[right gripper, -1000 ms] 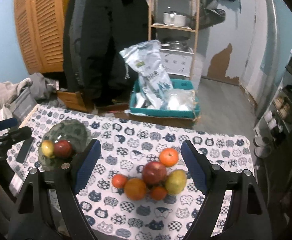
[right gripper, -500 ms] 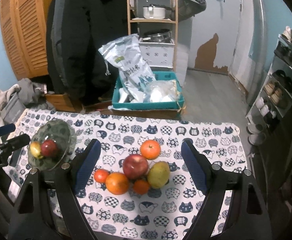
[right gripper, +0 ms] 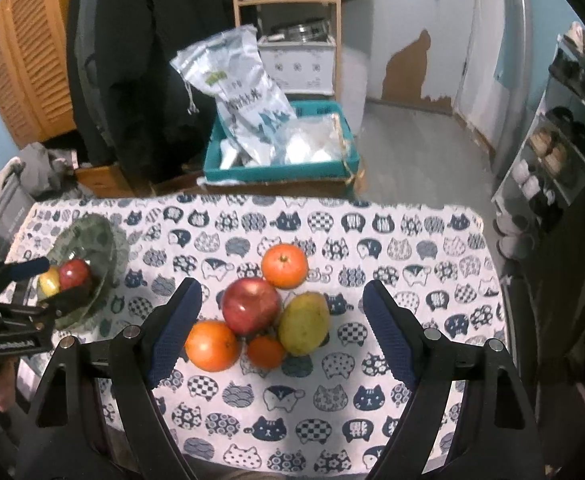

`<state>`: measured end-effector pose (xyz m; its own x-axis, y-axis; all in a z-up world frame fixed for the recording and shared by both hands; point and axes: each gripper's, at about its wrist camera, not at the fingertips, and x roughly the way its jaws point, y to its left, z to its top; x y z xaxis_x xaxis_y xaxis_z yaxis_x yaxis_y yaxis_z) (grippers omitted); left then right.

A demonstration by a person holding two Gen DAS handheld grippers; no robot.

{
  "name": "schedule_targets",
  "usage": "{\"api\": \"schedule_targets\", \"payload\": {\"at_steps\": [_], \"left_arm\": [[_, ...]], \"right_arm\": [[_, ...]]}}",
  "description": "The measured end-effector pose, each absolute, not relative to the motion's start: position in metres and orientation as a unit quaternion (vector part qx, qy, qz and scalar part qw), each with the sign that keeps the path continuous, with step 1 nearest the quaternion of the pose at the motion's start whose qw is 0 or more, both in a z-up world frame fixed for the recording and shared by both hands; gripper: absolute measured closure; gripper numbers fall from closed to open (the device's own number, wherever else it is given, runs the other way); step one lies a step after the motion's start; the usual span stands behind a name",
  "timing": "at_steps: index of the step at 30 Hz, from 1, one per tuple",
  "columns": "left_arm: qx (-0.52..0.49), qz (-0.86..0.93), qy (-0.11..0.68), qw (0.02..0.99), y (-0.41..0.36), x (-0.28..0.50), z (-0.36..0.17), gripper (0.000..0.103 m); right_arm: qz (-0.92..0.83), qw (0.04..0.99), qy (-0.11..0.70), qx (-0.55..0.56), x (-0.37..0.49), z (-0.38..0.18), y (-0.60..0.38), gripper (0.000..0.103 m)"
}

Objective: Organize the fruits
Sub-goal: 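Move the left tool toward a tangerine while the right tool approaches a mango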

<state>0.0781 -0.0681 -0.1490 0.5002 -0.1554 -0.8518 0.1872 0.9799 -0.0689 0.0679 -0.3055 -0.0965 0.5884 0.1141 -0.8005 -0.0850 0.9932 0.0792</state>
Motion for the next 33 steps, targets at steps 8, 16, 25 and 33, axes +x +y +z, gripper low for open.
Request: {"api": "schedule_targets", "payload": {"at_steps": [8,16,25,33], "left_arm": [[0.032,-0.112,0.540,0.833,-0.083,0.092,-0.205,0.009],[0.036,-0.127,0.566,0.814,-0.095,0.103,-0.240,0.009],[0.030,-0.146,0.589,0.794,-0.101,0.111,-0.265,0.017],[-0.020,-0.174,0.607,0.776,-0.100,0.115,-0.277,0.023]], "right_arm": [[0.042,0.870,0.491,0.025,0.081,-0.132,-0.313,0.020],[0.032,0.848,0.528,0.038,0.090,-0.169,-0.322,0.020],[0.021,0.837,0.545,0.042,0.093,-0.187,-0.329,0.020],[0.018,0.835,0.549,0.046,0.094,-0.192,-0.332,0.020]]}}
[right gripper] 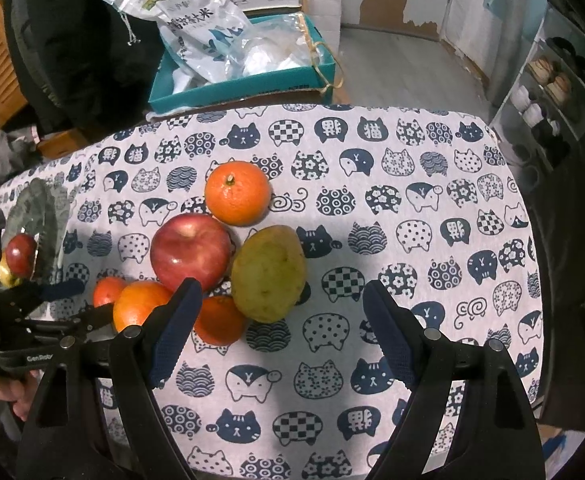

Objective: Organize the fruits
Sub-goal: 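Move the left tool toward a tangerine while the right tool approaches a mango, then close the left gripper on the tangerine while the right gripper closes on the mango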

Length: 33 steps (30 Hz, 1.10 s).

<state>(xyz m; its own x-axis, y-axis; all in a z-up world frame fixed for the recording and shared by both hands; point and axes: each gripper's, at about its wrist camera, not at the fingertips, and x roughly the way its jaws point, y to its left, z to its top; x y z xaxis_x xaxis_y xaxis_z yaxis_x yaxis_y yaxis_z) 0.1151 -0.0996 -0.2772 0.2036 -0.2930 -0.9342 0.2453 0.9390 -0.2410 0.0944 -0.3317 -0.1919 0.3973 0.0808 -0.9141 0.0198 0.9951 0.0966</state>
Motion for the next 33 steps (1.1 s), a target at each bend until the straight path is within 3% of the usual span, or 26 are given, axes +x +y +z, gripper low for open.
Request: {"api": "schedule_targets", "payload": {"at_steps": [4,10,25,33], "left_arm": [[-0.041,-0.182,0.605,0.774,-0.097,0.119,-0.279,0.026],[-0.076,-0.218,0.602,0.764,-0.098,0.120,-0.278,0.059],[0.028,-0.164,0.565,0.808,-0.102,0.123,-0.264,0.062],[0.013,-0.173,0.563,0.808,-0.100,0.133,-0.269,0.058]], "right_arm": [[0.018,0.834,0.550,0.046,0.095,-0.194,-0.332,0.020],[0.014,0.830,0.555,0.048,0.096,-0.199,-0.334,0.020],[0.009,0.824,0.564,0.051,0.101,-0.209,-0.337,0.020],[0.019,0.804,0.593,0.041,0.113,-0.237,-0.329,0.020]]}}
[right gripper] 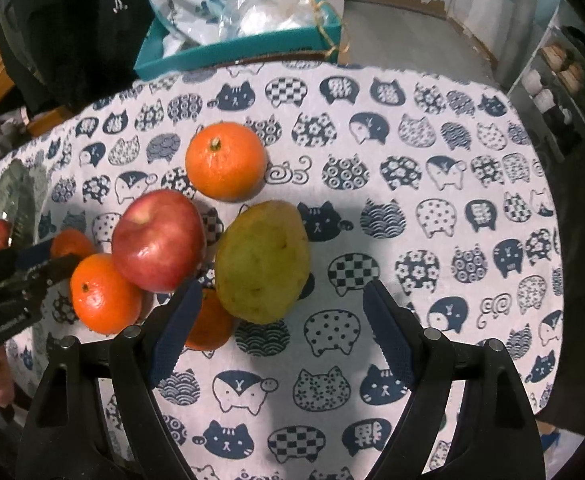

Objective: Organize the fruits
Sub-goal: 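Close the left gripper on the tangerine while the right gripper closes on the mango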

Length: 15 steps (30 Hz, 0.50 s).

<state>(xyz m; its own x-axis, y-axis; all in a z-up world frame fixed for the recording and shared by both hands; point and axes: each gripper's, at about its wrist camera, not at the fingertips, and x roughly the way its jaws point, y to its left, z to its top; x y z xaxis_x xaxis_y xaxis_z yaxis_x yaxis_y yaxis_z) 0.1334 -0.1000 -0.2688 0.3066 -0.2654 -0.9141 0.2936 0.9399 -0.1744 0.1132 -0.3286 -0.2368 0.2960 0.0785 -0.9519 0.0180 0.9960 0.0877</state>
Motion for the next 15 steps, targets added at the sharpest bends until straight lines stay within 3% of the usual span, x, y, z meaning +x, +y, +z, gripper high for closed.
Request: {"api": "schedule_targets", "payload": {"at_steps": [8,15], "left_arm": [[-0.046,-0.178,0.573,0.799,-0.093,0.142,-0.277,0.055],[-0.020,-0.177,0.567,0.804,-0.101,0.142,-0.274,0.061]], "right_arm": [[0.019,0.793,0.607,0.049,0.124,-0.257,-0.328,0.020],[0.033,0.784,0.615,0.073,0.137,-0.275,-0.331,0.022]]}}
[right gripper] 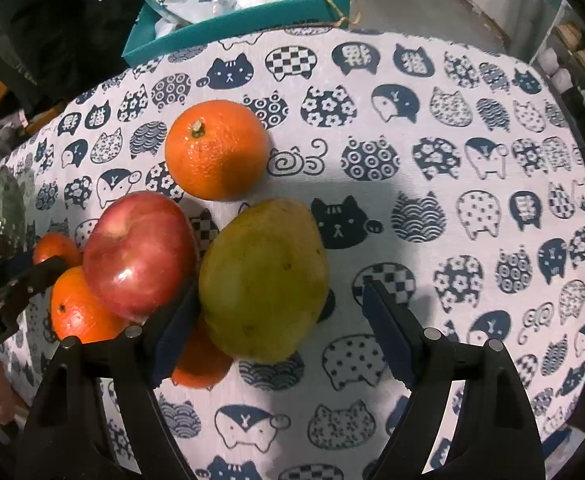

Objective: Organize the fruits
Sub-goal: 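Close the left gripper on the tangerine while the right gripper closes on the mango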

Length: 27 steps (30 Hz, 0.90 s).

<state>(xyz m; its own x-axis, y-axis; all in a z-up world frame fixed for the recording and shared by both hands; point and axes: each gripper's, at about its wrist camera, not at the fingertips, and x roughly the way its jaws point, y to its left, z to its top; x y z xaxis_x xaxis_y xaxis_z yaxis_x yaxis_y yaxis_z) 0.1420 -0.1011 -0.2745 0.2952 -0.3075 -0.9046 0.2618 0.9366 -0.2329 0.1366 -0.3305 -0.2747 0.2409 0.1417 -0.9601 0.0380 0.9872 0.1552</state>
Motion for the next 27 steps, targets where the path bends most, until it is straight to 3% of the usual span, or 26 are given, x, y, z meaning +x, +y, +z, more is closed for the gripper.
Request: {"api": "schedule_targets", "payload": {"at_steps": [3,4,16,27], "left_arm": [[-0.013,-0.176,0.566,0.805,-0.103,0.143,-0.274,0.061],[-0.011,-0.176,0.565,0.806,-0.103,0.143,-0.274,0.061],[0.008,-0.152,0.536,0.831,-0.099,0.138,-0.249,0.061],[0.003,-0.147,0.497,0.855,-0.090,0.124,-0.206,0.061]], "right_arm": [[0.044,0.776,0.622,0.092,0.140,-0.284,-0.330,0.033],[0.048,0.776,0.621,0.099,0.141,-0.286,-0.330,0.041],[0.022,0.801,0.597,0.046,0.133,-0.270,-0.317,0.041],[0.021,0.850,0.526,0.013,0.113,-0.217,-0.309,0.041]]}}
